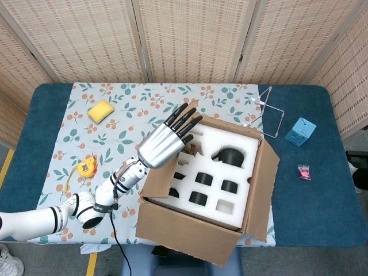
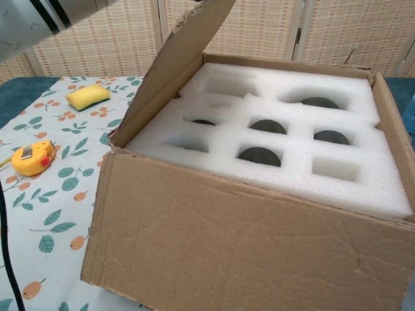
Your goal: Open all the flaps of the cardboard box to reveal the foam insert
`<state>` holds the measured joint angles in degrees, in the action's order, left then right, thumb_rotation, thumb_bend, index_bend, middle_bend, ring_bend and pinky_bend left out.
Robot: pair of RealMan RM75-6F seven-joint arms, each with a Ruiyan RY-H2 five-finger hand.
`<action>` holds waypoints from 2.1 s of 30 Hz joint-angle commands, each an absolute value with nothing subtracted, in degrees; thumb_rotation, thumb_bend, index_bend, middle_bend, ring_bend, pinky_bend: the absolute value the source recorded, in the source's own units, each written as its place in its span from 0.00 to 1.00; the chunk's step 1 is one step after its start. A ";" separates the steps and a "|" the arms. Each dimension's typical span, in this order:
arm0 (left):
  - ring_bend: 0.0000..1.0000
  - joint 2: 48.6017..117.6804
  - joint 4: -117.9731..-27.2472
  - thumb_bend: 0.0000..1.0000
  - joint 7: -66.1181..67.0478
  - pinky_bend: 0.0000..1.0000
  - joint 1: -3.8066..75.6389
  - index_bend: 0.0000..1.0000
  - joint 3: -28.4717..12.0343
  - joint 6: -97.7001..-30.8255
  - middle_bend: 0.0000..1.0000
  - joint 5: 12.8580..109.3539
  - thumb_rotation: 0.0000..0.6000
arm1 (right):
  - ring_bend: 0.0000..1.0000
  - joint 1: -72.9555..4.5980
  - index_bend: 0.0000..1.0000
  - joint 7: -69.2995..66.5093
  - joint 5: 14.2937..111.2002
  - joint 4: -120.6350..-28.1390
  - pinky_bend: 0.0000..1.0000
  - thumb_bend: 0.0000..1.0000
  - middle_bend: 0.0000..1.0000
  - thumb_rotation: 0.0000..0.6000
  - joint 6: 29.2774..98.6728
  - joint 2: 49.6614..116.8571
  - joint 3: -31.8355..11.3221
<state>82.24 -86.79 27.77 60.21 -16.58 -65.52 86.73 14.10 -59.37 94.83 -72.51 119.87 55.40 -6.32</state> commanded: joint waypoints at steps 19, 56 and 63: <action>0.05 74.71 -82.07 1.00 23.46 0.00 55.96 0.58 -16.30 -65.38 0.19 83.52 1.00 | 0.04 13.11 0.21 -56.30 95.17 -74.39 0.00 0.71 0.00 0.68 118.82 55.06 -5.43; 0.00 60.80 -87.07 0.78 -12.12 0.00 17.76 0.07 3.83 -84.17 0.00 85.02 1.00 | 0.01 2.92 0.18 -1.26 88.88 -87.57 0.00 0.67 0.00 0.71 99.21 61.80 -7.99; 0.00 66.64 -79.53 0.77 -5.29 0.00 11.03 0.06 3.99 -87.73 0.00 81.33 1.00 | 0.00 2.31 0.17 4.13 87.25 -89.65 0.00 0.67 0.00 0.72 98.49 63.78 -8.58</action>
